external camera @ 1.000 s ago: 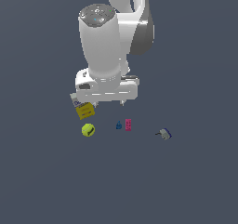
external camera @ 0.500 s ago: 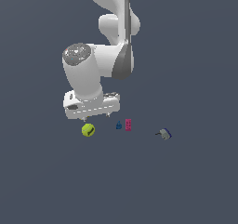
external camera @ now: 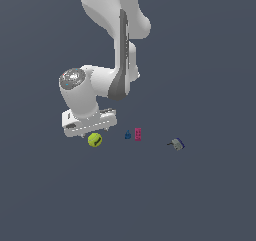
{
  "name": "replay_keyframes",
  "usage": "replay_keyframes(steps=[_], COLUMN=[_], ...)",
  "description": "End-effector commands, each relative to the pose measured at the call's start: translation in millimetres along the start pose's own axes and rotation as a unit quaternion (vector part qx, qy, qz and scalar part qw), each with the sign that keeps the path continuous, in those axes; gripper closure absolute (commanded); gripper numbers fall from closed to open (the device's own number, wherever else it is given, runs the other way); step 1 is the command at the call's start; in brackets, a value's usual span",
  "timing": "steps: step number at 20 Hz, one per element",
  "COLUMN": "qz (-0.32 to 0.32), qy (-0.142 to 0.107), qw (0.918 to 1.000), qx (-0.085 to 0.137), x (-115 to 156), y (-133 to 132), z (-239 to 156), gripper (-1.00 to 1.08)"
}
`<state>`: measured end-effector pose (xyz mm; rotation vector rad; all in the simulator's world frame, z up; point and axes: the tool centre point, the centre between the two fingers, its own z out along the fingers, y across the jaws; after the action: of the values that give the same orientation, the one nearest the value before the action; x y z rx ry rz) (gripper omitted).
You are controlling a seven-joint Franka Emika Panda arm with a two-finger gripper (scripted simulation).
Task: Pick up a designated object from a clutter of objects.
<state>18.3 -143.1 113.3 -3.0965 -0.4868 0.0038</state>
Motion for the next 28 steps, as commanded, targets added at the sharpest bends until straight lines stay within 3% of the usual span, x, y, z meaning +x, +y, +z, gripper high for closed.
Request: replay_keyframes(steps=[1,13,28], qz=[-0.009,-0.019,-0.02], qy=[0.001,0.0,0.001], qw=[1.0,0.9998,0.9998], qx=[-0.002,-0.003,-0.004], x=[-4,-10,-10], y=[7,15,16], z=[10,24,72], gripper=[-0.92,-0.92,-0.92])
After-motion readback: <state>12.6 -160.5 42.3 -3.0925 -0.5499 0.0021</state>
